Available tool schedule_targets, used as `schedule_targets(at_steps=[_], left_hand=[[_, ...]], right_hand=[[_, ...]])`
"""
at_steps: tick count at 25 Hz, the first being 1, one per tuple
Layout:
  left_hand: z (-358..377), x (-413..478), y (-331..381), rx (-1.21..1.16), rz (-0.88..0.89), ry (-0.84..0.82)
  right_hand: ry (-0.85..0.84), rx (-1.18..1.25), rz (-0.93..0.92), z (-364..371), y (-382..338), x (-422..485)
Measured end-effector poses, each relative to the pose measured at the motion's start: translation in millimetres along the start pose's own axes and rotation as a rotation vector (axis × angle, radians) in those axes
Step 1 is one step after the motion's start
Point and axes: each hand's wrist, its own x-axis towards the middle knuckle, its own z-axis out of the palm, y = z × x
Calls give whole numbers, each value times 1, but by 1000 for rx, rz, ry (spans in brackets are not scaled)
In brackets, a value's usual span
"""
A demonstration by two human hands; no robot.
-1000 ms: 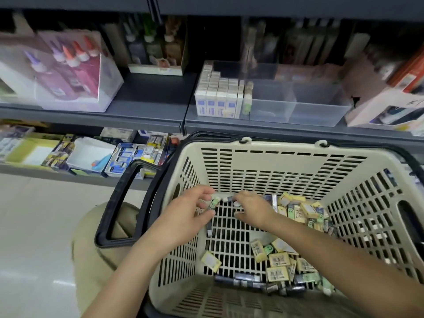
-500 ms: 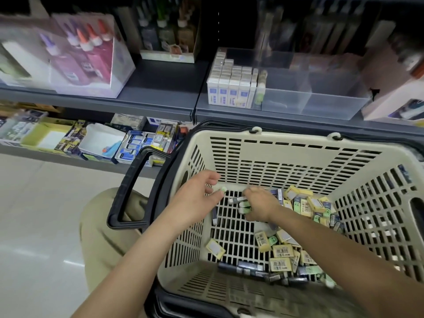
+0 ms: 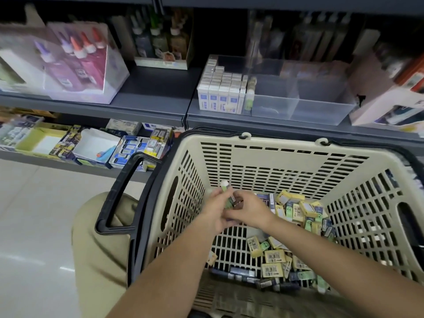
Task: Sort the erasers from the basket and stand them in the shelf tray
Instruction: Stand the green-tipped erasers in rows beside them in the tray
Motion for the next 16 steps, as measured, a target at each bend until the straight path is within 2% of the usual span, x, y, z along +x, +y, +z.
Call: schedule_targets(at_steps=[1,3,5,8,10,13,16], left_hand=[[-5,1,5,48,37,10],[-13,-3,22,166,109,60],[-15,-14,41,218,215,140],[-19,-44,66,347,428,117],[-30,-62,73,386,518,84],[-41,-75,72,373,514,54],[-39,-70,66,409,453,44]], right_hand=[[-25,64,-21,-2,-1,0],[51,137,-8,-5,4,2],[130,-21,-4,-2,13,7],[-100,-490,-105,24,20,21],[-216,-591,-95,48,20,35],[-181,-732,-116,72,21,48],[-84,-823,-185,56,30,49]])
